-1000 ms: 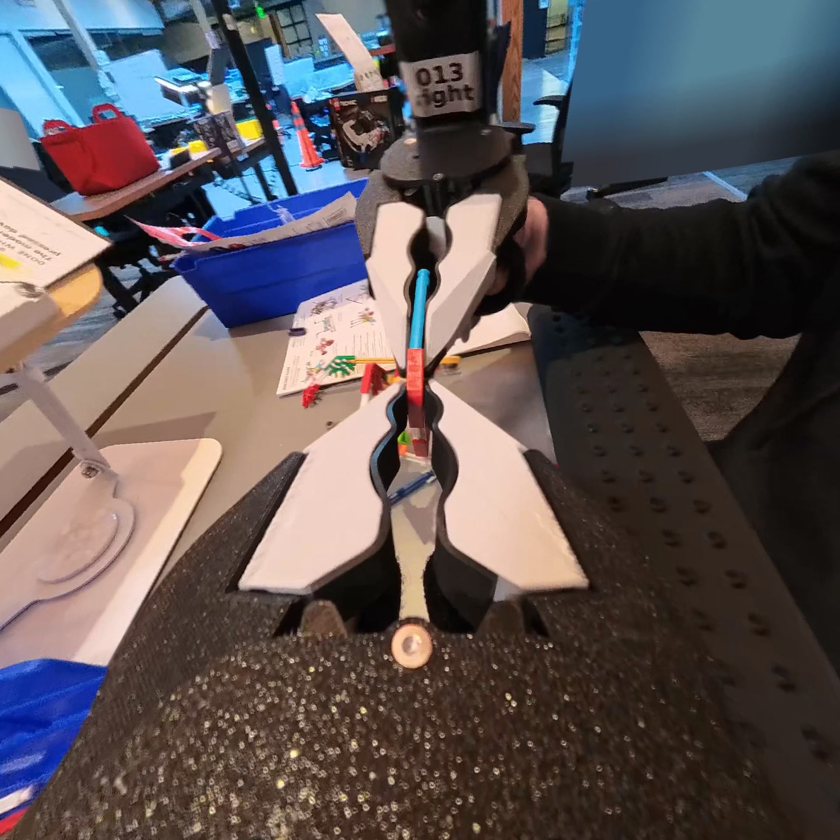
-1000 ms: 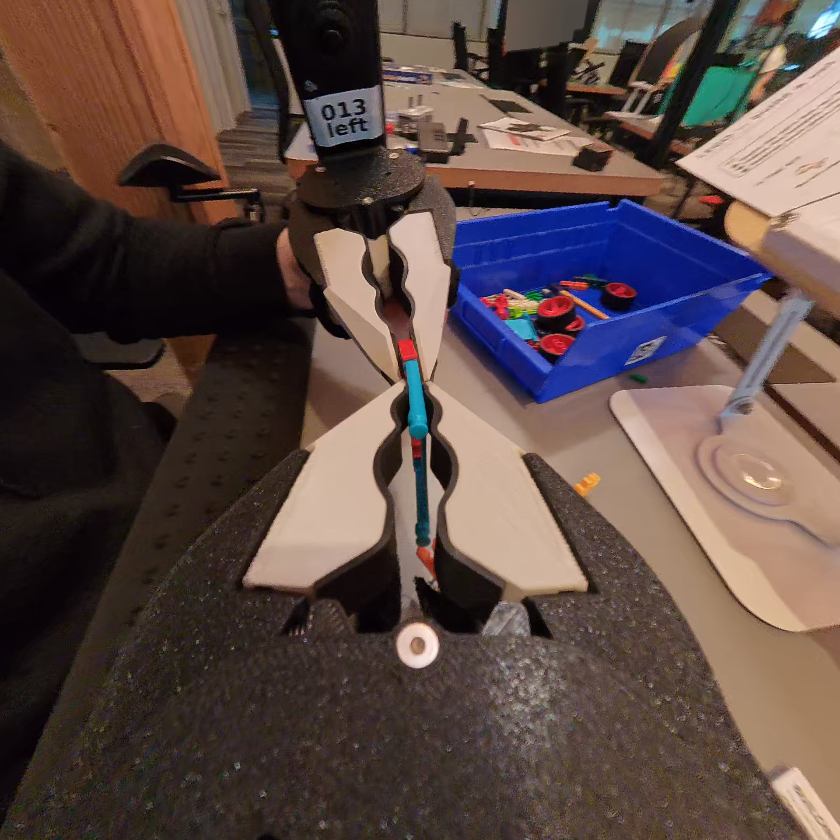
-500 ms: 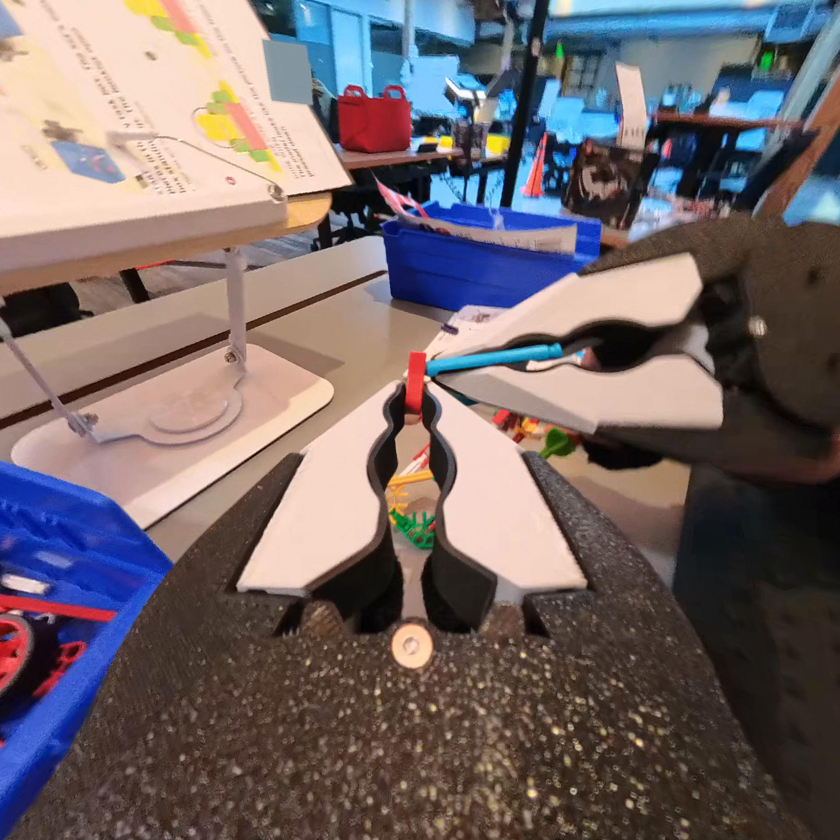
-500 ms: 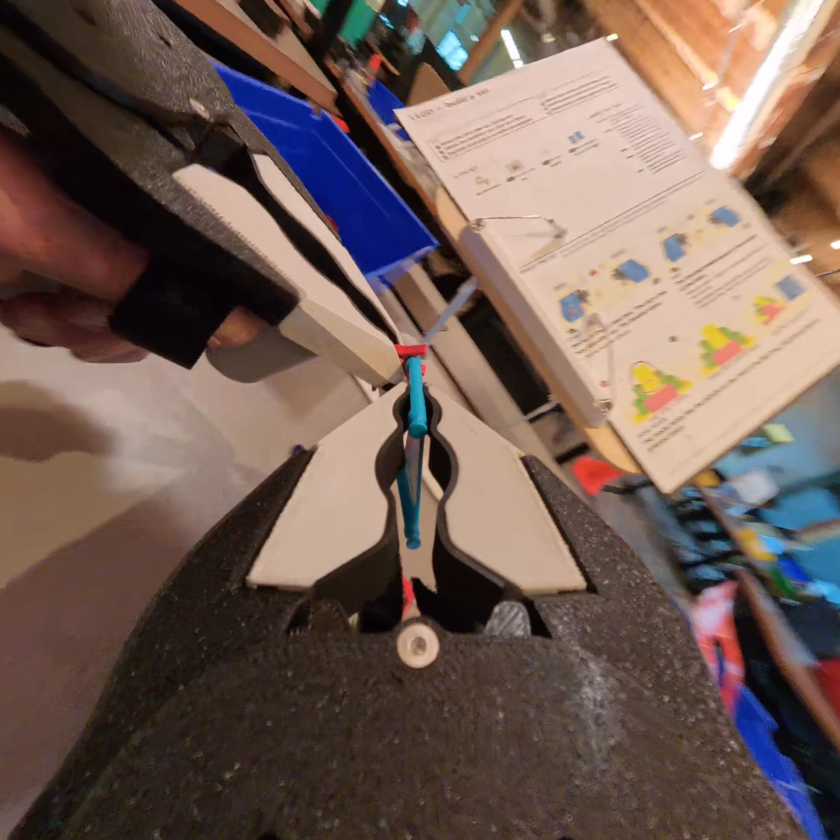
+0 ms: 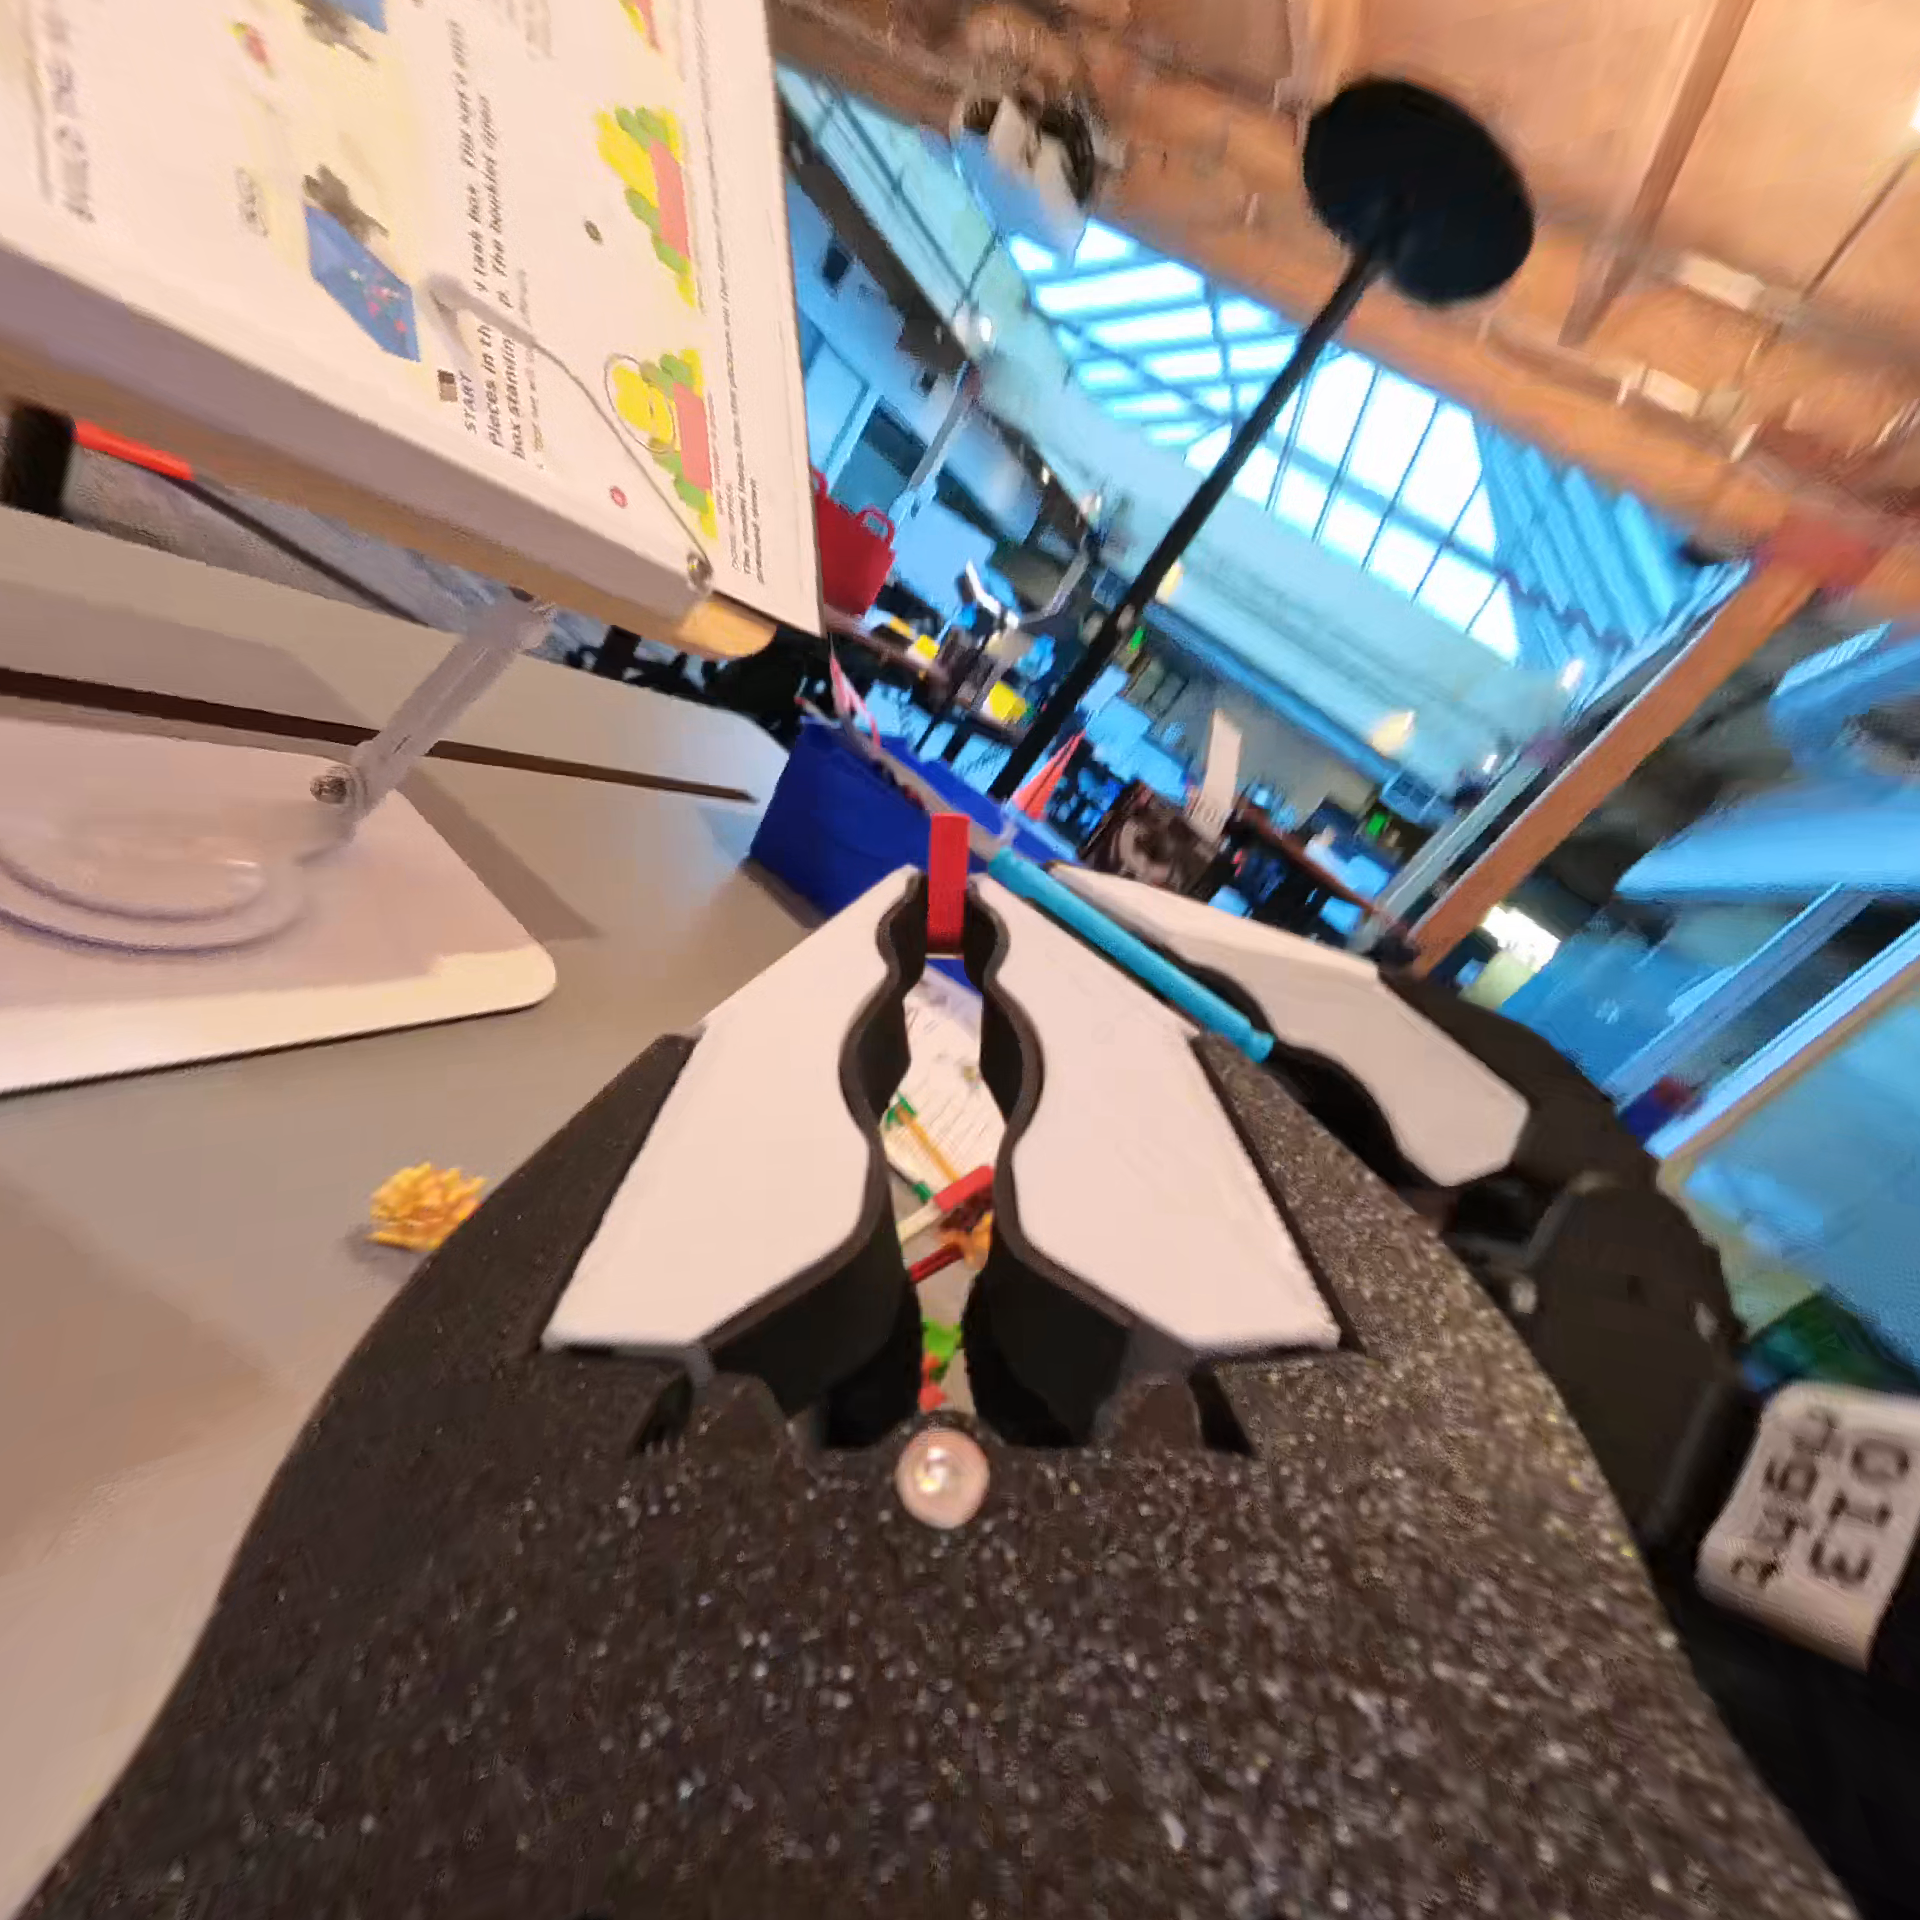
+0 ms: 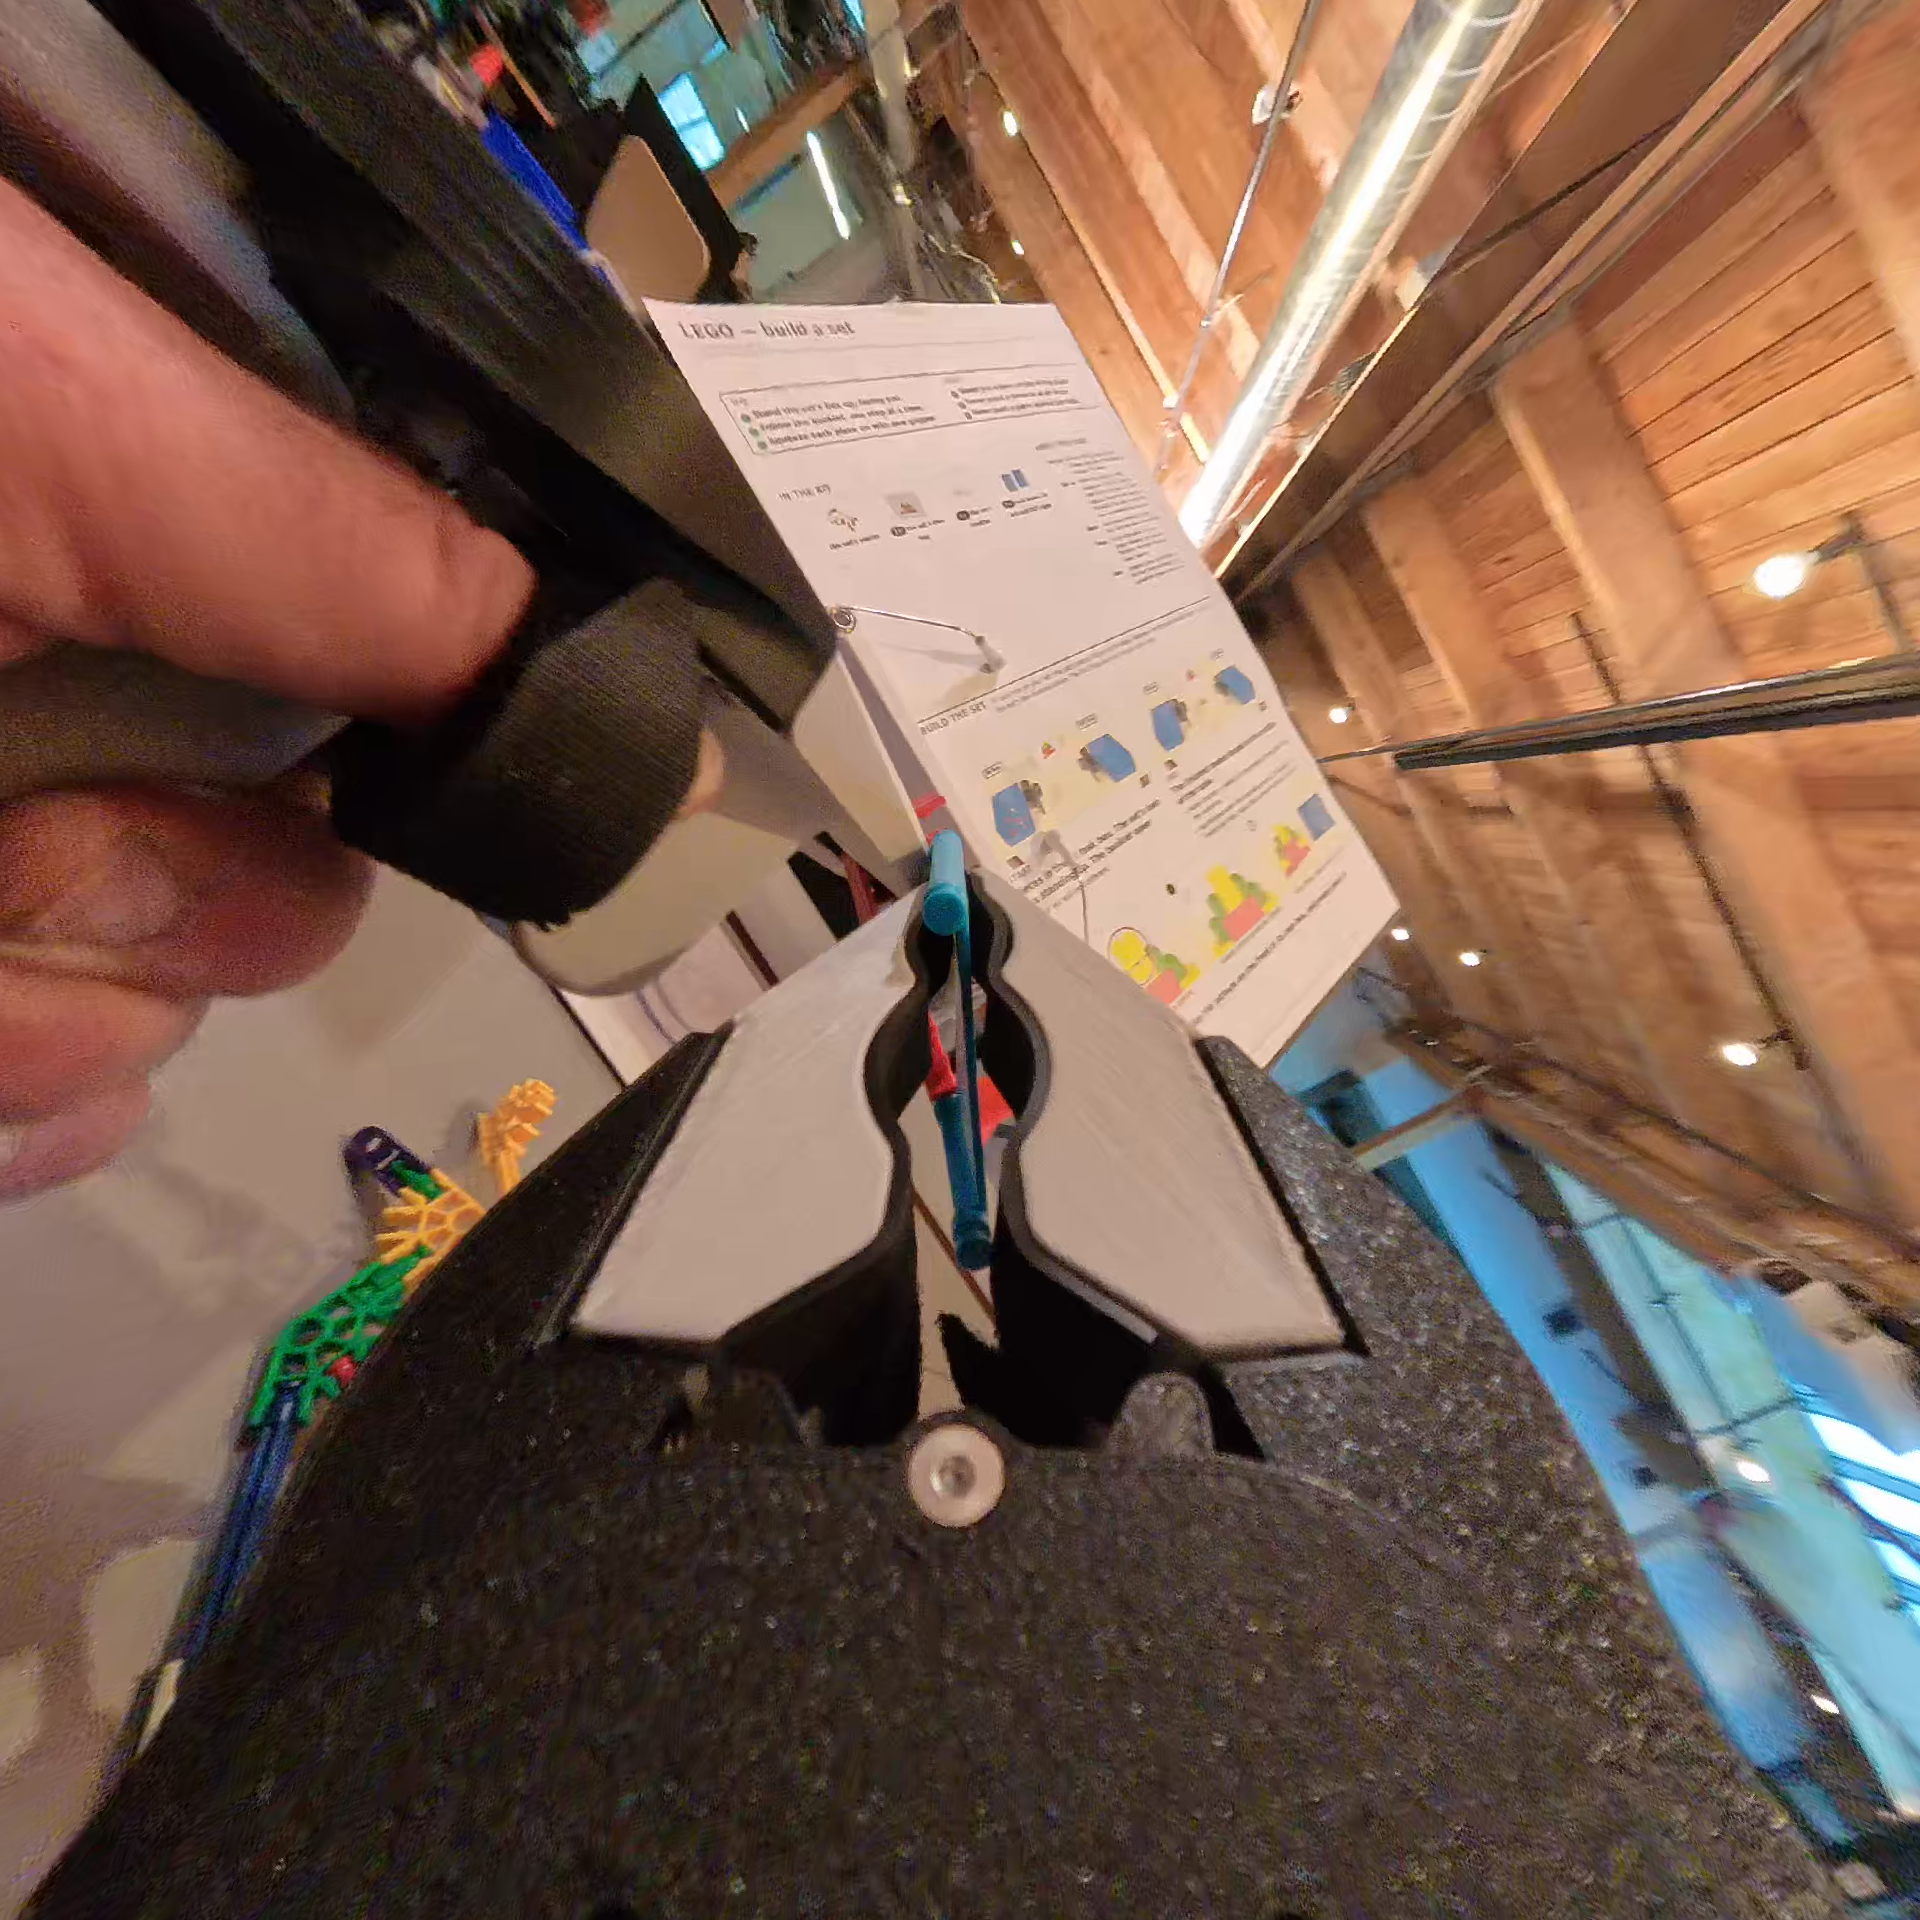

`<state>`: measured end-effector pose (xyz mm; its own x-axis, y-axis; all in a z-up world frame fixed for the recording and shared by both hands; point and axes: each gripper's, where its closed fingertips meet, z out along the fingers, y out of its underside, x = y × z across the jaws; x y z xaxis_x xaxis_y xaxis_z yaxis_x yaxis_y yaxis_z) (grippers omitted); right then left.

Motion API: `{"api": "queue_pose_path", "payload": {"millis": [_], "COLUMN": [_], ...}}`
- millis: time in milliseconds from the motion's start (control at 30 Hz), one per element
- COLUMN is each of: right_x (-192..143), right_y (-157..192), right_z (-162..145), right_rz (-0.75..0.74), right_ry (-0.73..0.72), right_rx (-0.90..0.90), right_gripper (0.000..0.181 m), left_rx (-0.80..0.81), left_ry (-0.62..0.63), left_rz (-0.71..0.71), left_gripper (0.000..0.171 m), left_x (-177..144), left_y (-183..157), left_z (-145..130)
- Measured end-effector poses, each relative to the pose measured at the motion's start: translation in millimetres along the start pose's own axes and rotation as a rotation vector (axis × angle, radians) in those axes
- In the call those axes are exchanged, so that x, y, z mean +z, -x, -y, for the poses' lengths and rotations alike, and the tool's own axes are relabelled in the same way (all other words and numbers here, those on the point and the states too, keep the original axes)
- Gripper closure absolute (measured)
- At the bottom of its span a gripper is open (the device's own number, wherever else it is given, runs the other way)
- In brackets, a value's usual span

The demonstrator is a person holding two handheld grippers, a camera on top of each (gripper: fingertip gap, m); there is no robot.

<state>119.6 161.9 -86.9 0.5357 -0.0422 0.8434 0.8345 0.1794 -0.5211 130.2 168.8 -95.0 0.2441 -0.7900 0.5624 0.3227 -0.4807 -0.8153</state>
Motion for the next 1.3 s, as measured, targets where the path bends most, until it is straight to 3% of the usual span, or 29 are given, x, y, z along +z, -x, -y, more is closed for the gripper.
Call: {"api": "queue_pose_path", "payload": {"millis": [100,233,333,467,500,567,633,733,800,933,1067,1100,1167,1200,1300], "right_x": [4,-2,-6,-7,-7,-5,-8,-13,-15,-16,-17,-16,-15,-15,-15], "right_y": [6,-9,-27,-24,-23,-21,-25,-31,-33,-33,-25,-22,-17,-16,-12], "right_z": [-6,-4,-15,-35,-39,-49,-47,-41,-39,-40,-36,-36,-34,-32,-29], "right_rz": [0.101,0.347,0.512,0.648,0.679,0.709,0.761,0.774,0.774,0.768,0.783,0.785,0.790,0.798,0.814], "right_ry": [-0.015,-0.125,-0.202,-0.166,-0.148,-0.116,-0.156,-0.207,-0.217,-0.225,-0.211,-0.200,-0.192,-0.190,-0.189], "right_rx": [0.141,0.653,1.008,1.237,1.286,1.373,1.464,1.445,1.430,1.404,1.350,1.336,1.324,1.321,1.320], "right_gripper": [0.181,0.181,0.181,0.181,0.181,0.181,0.181,0.181,0.181,0.181,0.181,0.181,0.181,0.181,0.181], "left_rx": [-0.017,0.161,0.147,0.314,0.349,0.588,0.600,0.584,0.488,0.519,0.602,0.626,0.715,0.755,0.775], "left_ry": [-0.013,0.028,0.073,0.206,0.201,0.232,0.184,0.214,0.186,0.225,0.354,0.379,0.423,0.439,0.485], "left_rz": [0.038,0.013,-0.132,-0.245,-0.254,-0.290,-0.438,-0.326,-0.334,-0.191,0.169,0.305,0.586,0.658,0.610], "left_gripper": [0.169,0.169,0.169,0.168,0.169,0.168,0.168,0.168,0.168,0.168,0.167,0.160,0.125,0.118,0.104], "left_x": [0,-7,-8,-6,-7,-12,-23,-19,-24,-34,-56,-67,-90,-98,-93], "left_y": [11,3,-9,-26,-30,-44,-72,-42,-36,-2,76,102,149,160,155], "left_z": [-3,4,3,-17,-14,-20,-16,-12,-2,14,33,42,64,70,59]}}
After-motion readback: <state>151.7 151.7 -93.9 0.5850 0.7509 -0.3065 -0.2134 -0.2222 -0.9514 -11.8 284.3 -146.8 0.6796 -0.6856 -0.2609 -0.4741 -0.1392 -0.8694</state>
